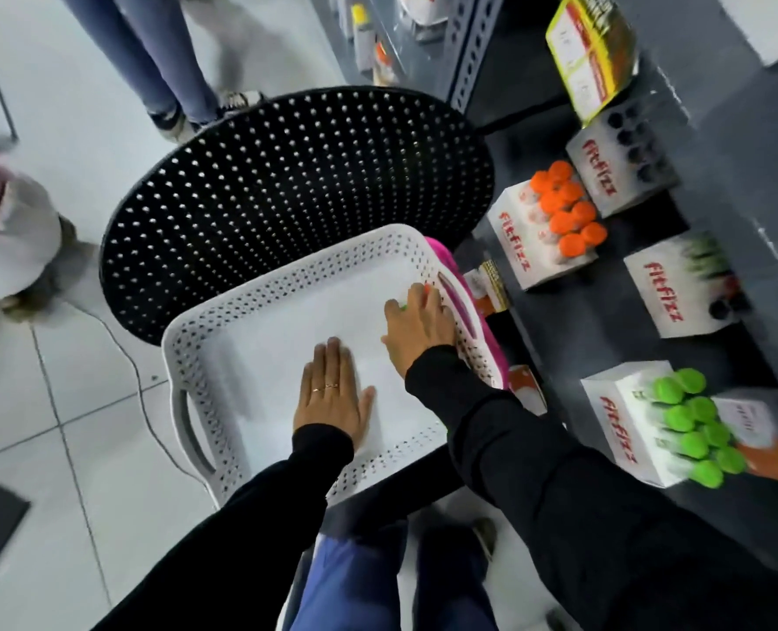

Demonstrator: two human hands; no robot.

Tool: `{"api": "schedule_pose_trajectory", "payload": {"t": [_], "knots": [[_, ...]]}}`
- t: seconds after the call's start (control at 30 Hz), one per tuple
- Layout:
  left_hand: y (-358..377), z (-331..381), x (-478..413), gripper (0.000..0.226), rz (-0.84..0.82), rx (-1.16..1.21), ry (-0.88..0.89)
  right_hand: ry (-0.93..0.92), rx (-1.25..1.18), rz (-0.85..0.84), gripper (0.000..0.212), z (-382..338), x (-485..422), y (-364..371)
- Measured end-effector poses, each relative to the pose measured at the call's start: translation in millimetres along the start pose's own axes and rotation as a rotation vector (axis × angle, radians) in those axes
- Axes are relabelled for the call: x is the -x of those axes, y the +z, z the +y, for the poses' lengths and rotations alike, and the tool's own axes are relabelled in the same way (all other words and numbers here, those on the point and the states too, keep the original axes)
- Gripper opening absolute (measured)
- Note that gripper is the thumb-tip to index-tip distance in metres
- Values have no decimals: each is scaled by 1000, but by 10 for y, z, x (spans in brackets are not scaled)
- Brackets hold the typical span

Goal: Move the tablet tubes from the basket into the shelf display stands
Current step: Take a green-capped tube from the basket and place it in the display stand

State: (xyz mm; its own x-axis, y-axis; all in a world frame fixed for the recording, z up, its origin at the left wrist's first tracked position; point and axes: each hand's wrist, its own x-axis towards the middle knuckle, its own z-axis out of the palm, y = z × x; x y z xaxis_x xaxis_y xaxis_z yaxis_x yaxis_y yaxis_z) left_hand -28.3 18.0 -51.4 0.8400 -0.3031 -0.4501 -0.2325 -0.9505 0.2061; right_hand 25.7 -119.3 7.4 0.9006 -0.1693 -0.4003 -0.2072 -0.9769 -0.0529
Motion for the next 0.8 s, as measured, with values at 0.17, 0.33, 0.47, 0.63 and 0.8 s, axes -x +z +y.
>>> {"api": "schedule_pose_trajectory", "payload": {"t": [0.17,0.33,0.47,0.63,0.8], "knots": [[-3,8,-10,92,-18,-22,11,-5,4,46,35,44,26,-91],[-19,22,-3,81,-35,-30,1,25,-129,-13,37,160,143,-497],[-175,110,17,72,-77,-10,-42,41,-169,-143,11,421,365,-1000],[-539,568,3,62,43,71,34,162,-156,4,33,911,939,-1710],[-1073,1570,-87,69,290,151,394,192,-257,102,26,1439,1768,-2483]]}}
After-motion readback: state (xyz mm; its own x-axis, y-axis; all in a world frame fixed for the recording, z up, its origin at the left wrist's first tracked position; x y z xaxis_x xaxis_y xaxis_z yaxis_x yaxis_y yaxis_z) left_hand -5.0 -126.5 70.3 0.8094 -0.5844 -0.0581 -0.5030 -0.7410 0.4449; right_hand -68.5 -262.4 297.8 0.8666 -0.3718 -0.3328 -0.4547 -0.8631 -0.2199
